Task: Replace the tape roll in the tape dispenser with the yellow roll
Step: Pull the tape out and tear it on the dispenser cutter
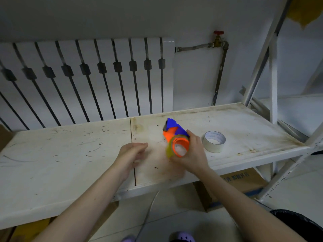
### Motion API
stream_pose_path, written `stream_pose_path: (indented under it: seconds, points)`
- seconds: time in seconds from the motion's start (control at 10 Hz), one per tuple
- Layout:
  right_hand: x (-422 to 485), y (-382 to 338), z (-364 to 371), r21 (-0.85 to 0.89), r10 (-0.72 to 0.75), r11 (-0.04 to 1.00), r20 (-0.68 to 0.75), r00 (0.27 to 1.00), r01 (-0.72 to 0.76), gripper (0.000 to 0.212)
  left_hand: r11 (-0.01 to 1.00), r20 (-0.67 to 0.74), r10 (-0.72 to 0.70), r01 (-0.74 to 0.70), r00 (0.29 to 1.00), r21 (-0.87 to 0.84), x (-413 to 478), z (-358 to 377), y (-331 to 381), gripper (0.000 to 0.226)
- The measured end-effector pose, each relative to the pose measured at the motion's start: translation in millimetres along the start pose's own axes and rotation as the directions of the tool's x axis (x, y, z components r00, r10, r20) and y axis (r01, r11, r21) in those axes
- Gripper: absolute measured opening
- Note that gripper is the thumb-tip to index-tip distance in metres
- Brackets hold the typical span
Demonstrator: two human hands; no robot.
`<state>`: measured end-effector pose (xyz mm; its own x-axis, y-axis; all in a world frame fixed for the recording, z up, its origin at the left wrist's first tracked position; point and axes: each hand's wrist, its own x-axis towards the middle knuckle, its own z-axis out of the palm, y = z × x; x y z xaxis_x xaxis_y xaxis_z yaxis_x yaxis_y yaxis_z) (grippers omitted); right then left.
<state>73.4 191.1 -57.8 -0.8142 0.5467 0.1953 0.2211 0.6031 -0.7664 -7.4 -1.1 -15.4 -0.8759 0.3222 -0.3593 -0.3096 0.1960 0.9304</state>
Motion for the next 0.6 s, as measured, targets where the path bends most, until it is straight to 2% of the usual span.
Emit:
stream_pose_path:
  seconds: [0.1,0.2,0.4,0.5,0.6]
  points:
    - [15.9,3.3,-5.5,-0.226,0.086,0.971,0.01,0.996,-0.082,0.108,0.998,0.033,0.005,-0.007,0.999,0.062,-5.1,1.6,-6.9,0.019]
    - [19.8,2.6,-1.5,-0.312,0.18,0.937,0.05,0.982,-0.156,0.107,0.995,0.046,0.024,-0.028,0.999,0.097,-7.0,4.5,-7.1,0.012]
    - [15.4,-2.2,7.7,-0.352,0.197,0.918,0.006,0.98,-0.182,0.103,0.987,0.095,0.044,-0.057,0.995,0.147,-17.0,11.4,-4.6,0.01]
    - [14.1,-2.0,8.6,-0.37,0.219,0.91,0.047,0.975,-0.187,0.113,0.983,0.109,0.07,-0.087,0.992,0.164,-21.9,6.6,-1.1,0.013]
    - [6.6,-9.1,-0.6,-0.374,0.175,0.915,0.032,0.984,-0.151,0.121,0.981,0.077,0.118,-0.129,0.99,0.146,-25.1,-0.5,15.5,0.016]
